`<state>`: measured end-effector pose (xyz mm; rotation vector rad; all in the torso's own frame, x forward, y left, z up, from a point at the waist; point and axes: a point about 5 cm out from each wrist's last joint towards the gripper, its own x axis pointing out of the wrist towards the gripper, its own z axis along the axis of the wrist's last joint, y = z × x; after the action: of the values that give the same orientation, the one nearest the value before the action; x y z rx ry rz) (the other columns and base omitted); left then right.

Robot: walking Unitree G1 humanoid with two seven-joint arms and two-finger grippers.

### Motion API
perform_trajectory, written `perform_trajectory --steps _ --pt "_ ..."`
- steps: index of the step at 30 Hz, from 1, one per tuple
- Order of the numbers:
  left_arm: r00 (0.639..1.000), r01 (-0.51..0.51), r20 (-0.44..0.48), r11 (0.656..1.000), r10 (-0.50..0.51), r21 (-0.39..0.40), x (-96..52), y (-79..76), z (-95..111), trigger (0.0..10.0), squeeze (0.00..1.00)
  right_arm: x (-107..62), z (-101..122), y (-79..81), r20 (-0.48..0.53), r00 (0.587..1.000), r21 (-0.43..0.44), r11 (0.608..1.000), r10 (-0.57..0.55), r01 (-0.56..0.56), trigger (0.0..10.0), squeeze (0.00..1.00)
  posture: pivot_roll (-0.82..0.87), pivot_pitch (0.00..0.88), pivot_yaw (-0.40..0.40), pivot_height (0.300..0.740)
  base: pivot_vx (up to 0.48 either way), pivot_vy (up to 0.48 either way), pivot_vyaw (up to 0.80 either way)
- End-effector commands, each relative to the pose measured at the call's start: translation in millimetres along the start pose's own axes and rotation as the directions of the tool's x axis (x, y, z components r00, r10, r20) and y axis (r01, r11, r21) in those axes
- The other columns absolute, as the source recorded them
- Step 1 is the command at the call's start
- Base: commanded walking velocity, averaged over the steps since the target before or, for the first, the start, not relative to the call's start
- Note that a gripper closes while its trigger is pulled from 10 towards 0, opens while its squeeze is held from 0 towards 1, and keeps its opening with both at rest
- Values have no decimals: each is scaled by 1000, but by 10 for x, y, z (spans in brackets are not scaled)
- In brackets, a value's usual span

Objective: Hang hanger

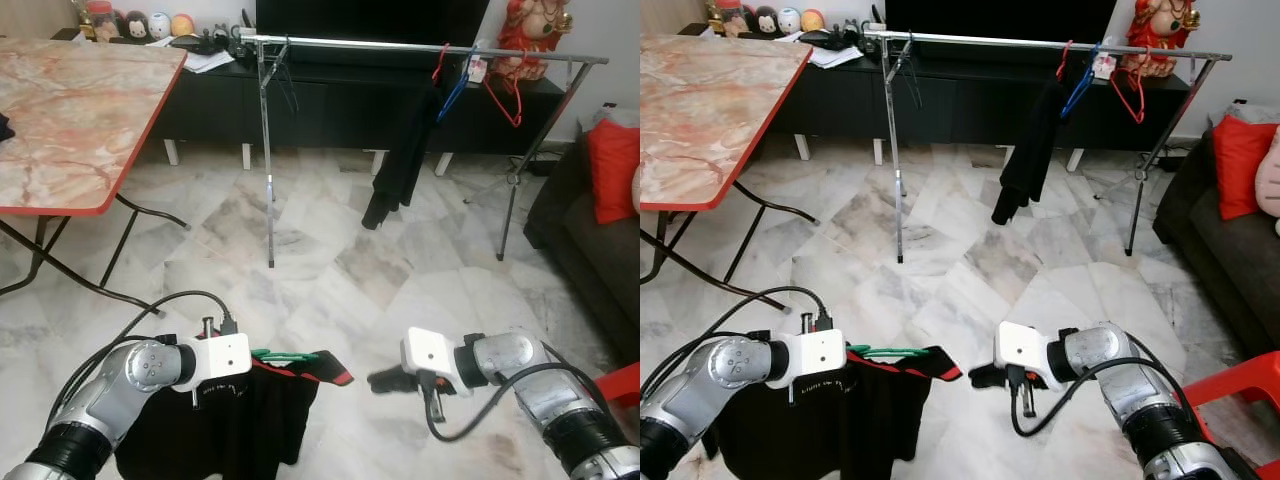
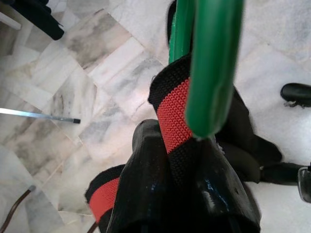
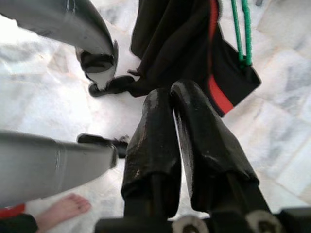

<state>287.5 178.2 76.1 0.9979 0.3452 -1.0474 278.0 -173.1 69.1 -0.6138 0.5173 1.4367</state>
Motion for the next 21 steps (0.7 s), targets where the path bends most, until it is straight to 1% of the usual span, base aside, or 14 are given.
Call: perform_trajectory --steps 1,4,5,7,9,11,12,13,15,17,21 --pt "1000 3 27 1000 -3 10 17 52 92 10000 0 -30 6 -12 -25 1000 -33 999 -11 10 10000 1000 4 0 -136 740 0 0 0" --pt "999 20 49 1000 -20 -5 50 39 145 10000 0 -28 3 -19 -56 998 -69 997 -29 25 10000 1000 1 0 -135 740 0 0 0" --pt "997 21 75 999 -18 -34 79 44 189 10000 0 -28 -28 -6 -97 994 -109 994 -39 28 10000 1000 1 0 -136 740 0 0 0" --pt "995 23 94 998 -17 -62 97 52 219 10000 0 -24 -38 0 -99 994 -114 993 -50 38 10000 1000 -4 0 -136 740 0 0 0" --pt "992 45 121 995 -34 -92 122 51 268 10000 0 -20 -73 -29 -127 986 -152 984 -112 92 10000 1000 -5 0 -139 740 0 0 0" --pt "989 66 142 991 -49 -117 132 47 299 10000 0 -19 -105 -41 -157 977 -189 976 -143 112 10000 1000 -8 0 -138 740 0 0 0" --pt "986 77 155 988 -56 -134 137 45 319 10000 0 -17 -124 -45 -165 973 -202 971 -160 126 10000 20 -10 0 -140 740 0 0 0" --pt "985 81 161 987 -58 -141 140 45 328 10000 0 -14 -132 -47 -165 971 -205 969 -171 136 10000 20 -10 0 -140 740 0 0 0" --pt "977 109 198 977 -72 -182 152 42 372 10000 0 -5 -180 -81 -185 953 -216 956 -239 198 10000 0 -10 0 -140 740 0 0 0" --pt "975 113 213 972 -68 -204 158 47 389 10000 0 -7 -202 -79 -199 947 -238 950 -252 202 10000 0 -10 0 -140 740 0 0 0" --pt "967 131 243 961 -71 -242 167 52 425 10000 0 10 -247 -50 -201 946 -218 953 -256 211 10000 0 -11 0 -138 740 0 0 0"
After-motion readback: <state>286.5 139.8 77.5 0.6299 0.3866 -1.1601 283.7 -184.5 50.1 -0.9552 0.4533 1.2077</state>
